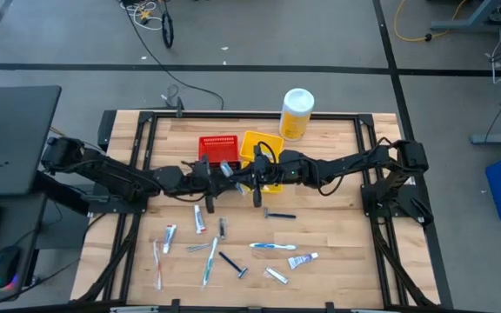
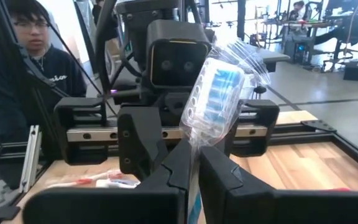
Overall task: Pick & Place Travel size toiletries
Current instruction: Put the blue toothbrush into the red bin
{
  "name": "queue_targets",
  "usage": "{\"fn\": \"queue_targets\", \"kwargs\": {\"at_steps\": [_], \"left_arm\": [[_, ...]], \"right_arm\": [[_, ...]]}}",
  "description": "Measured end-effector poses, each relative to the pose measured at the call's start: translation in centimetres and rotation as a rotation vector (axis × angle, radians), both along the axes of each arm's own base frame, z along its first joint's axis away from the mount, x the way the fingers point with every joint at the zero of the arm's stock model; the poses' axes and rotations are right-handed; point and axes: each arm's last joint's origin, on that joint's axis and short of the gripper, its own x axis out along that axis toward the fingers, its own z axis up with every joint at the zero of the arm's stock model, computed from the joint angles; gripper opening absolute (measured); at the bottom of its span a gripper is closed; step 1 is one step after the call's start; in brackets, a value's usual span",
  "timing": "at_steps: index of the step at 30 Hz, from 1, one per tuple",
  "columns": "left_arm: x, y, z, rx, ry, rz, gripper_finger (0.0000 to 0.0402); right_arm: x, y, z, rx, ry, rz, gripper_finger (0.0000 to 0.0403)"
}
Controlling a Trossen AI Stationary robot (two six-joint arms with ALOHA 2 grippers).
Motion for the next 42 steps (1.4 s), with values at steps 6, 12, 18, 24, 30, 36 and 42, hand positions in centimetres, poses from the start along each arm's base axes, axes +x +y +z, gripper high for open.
{"fn": "queue_targets", "kwargs": {"at_steps": [6, 12, 18, 24, 30, 36, 42], "left_arm": [[0.0, 0.0, 0.4, 0.035, -0.04, -0.032, 0.0065], [0.0, 0.0, 0.3, 0.032, -0.027, -0.034, 0.0031], [0.0, 0.0, -0.2, 0.003, 0.02, -0.004, 0.0033], [-0.1, 0.4, -1.2, -0.052, 0.103, 0.116, 0.0026], [-0.6, 2.3, -0.6, 0.026, 0.171, 0.284, 0.0026], [-0.6, 6.1, 2.0, 0.131, 0.45, 0.423, 0.0028], [-0.9, 10.0, 2.6, 0.186, 0.729, 0.461, 0.0027]], "right_arm": [[0.0, -0.3, 0.1, 0.001, -0.002, -0.003, 0.0023], [0.0, -0.3, 0.0, -0.015, 0.005, -0.002, 0.0027], [-0.1, -0.8, -0.5, -0.021, 0.054, -0.02, 0.0072], [-1.2, -1.6, -0.8, -0.044, 0.226, -0.157, 0.013], [-2.8, -1.9, -1.7, -0.042, 0.442, -0.275, 0.0174], [-3.2, -1.8, -2.4, 0.0, 0.524, -0.25, 0.0195], [-3.2, -1.8, -2.4, 0.001, 0.527, -0.249, 0.0192]]}}
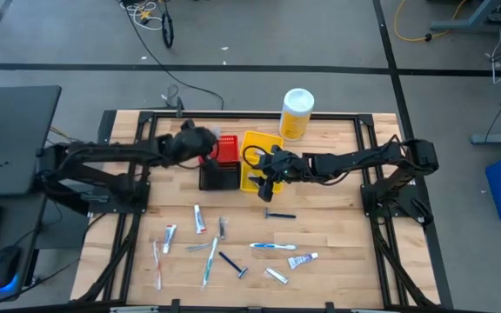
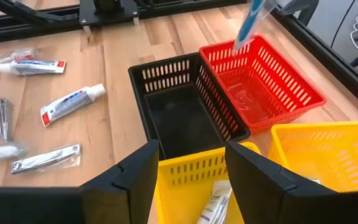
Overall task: Pick & Place Travel size toiletries
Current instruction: Put the blue toothbrush into the red bin
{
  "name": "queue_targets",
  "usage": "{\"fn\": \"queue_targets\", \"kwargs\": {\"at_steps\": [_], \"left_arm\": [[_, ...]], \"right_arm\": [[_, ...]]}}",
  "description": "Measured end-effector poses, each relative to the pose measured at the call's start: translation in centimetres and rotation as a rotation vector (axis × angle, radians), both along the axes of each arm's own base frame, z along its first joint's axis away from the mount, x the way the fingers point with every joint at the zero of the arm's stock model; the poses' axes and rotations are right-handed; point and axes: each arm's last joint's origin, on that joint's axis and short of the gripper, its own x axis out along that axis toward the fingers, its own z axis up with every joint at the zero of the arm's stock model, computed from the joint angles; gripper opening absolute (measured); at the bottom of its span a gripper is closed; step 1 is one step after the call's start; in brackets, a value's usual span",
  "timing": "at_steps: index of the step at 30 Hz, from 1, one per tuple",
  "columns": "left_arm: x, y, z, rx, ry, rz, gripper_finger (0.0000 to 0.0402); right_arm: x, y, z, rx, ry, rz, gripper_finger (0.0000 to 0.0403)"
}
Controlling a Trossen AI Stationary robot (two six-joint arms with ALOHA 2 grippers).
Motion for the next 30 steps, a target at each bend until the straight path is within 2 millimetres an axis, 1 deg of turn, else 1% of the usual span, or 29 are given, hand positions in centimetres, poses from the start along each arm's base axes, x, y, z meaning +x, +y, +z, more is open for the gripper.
{"fn": "queue_targets", "kwargs": {"at_steps": [4, 7, 9, 15, 21, 24, 30], "left_arm": [[-0.2, 2.0, -1.8, -0.077, 0.108, 0.0, 0.0027], [0.2, 2.8, -3.3, -0.052, 0.215, 0.007, 0.0026], [0.6, 3.1, -3.8, -0.029, 0.236, 0.014, 0.0026], [1.3, 3.2, -5.6, -0.065, 0.309, -0.058, 0.0028], [2.1, 3.5, -7.1, -0.074, 0.338, -0.075, 0.0033], [2.4, 3.7, -8.0, -0.052, 0.394, -0.119, 0.0043], [3.2, 4.0, -9.1, -0.028, 0.394, -0.139, 0.0075]], "right_arm": [[0.0, 0.0, 0.0, 0.001, 0.002, 0.001, 0.0182], [0.0, 0.0, 0.0, 0.001, 0.003, 0.002, 0.0176], [0.0, 0.0, 0.0, 0.001, 0.005, 0.002, 0.0173], [0.0, 0.0, 0.0, -0.001, 0.007, 0.005, 0.0167], [0.0, 0.0, 0.0, 0.0, 0.006, 0.007, 0.0165], [0.0, 0.0, -0.1, 0.0, 0.007, 0.007, 0.0169], [0.0, 0.1, -0.1, 0.019, 0.006, 0.036, 0.018]]}}
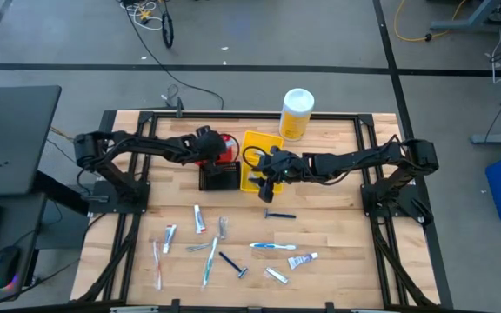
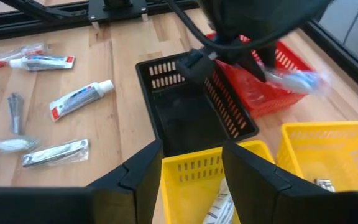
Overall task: Pick & Place Travel size toiletries
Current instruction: Put the blue toothbrush into the red bin, then put the white toothpaste into the bottom yellow bin
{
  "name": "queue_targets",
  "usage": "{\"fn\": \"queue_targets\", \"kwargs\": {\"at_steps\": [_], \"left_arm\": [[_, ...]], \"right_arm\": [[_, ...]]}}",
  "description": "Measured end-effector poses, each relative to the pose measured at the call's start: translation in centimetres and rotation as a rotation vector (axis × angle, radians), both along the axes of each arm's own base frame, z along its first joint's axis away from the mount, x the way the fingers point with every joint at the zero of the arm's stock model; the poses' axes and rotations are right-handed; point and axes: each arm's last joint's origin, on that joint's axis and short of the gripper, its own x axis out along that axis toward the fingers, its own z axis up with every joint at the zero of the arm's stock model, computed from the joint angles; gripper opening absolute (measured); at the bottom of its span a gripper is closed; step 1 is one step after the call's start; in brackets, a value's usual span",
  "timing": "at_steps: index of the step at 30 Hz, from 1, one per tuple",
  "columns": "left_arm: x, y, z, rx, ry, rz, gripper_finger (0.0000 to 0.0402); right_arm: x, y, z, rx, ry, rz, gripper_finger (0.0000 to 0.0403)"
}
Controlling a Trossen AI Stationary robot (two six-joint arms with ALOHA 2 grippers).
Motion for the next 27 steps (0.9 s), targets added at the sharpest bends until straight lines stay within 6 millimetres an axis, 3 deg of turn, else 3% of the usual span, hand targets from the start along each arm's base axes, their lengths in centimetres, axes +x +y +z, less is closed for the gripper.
{"fn": "queue_targets", "kwargs": {"at_steps": [12, 21, 27], "left_arm": [[-0.1, 0.2, 0.2, 0.096, 0.052, 0.051, 0.0162], [-0.3, -0.3, 4.2, -0.032, 0.073, 0.082, 0.0174], [-3.0, -1.9, 7.6, -0.109, 0.151, 0.186, 0.016]], "right_arm": [[0.0, 0.0, 0.0, 0.002, -0.003, 0.004, 0.0195], [-0.1, 0.0, -0.2, -0.018, 0.027, 0.019, 0.0194], [-0.1, 0.1, -0.3, -0.01, 0.033, 0.03, 0.0198]]}}
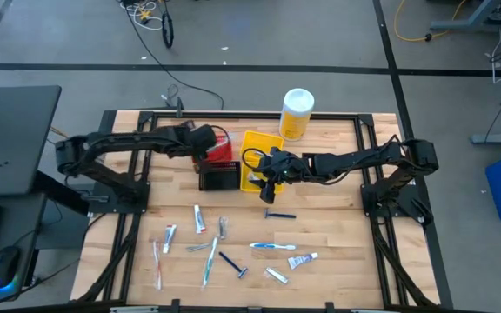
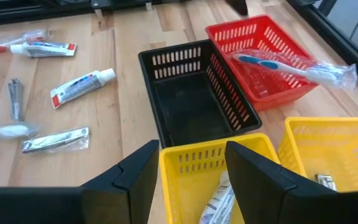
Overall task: Pick & Place Travel size toiletries
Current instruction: Put the white toothpaste into the bottom yellow bin
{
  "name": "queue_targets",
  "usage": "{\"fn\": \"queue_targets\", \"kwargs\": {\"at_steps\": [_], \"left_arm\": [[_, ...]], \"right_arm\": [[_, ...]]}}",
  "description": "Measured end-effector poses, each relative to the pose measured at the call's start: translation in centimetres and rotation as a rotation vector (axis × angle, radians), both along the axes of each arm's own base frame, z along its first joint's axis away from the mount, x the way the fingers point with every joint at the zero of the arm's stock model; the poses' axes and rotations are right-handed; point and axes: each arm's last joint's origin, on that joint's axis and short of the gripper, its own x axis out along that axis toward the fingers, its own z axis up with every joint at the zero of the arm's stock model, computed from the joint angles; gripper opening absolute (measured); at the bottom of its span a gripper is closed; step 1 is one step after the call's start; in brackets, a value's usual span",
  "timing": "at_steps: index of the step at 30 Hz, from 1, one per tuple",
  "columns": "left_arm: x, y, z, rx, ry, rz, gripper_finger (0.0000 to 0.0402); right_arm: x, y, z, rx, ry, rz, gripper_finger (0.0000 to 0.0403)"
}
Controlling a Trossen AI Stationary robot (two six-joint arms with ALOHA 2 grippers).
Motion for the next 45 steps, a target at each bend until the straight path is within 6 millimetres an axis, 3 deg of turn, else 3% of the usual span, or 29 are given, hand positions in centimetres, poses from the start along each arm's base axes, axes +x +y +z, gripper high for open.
{"fn": "queue_targets", "kwargs": {"at_steps": [5, 9, 14, 23, 30, 33, 37, 45], "left_arm": [[-3.2, -1.7, 3.1, -0.107, -0.161, 0.125, 0.0143], [-4.8, -3.3, 3.6, -0.188, -0.353, 0.116, 0.0125], [-5.2, -6.0, 2.2, -0.227, -0.437, -0.061, 0.0103], [-4.0, -11.3, -0.3, -0.366, -0.43, -0.132, 0.0096], [-3.4, -14.7, -2.0, -0.495, -0.383, -0.037, 0.0106], [-3.3, -15.7, -3.0, -0.574, -0.372, 0.128, 0.0115], [-3.1, -16.5, -4.3, -0.615, -0.357, 0.336, 0.0135], [-2.3, -17.2, -6.7, -0.616, -0.299, 0.509, 0.0178]], "right_arm": [[-0.1, 0.1, -0.1, 0.012, 0.013, 0.017, 0.021], [-0.1, 0.0, -0.2, 0.013, 0.019, 0.017, 0.0216], [-0.1, 0.1, -0.2, 0.014, 0.025, 0.018, 0.0217], [-0.2, 0.1, -0.3, 0.015, 0.036, 0.019, 0.0212], [-0.2, 0.1, -0.3, 0.042, 0.04, -0.001, 0.0239], [-0.2, 0.1, -0.3, 0.043, 0.039, -0.001, 0.0248], [-0.2, 0.2, -0.3, 0.043, 0.04, 0.0, 0.0254], [-0.2, 0.2, -0.3, 0.043, 0.04, 0.001, 0.024]]}}
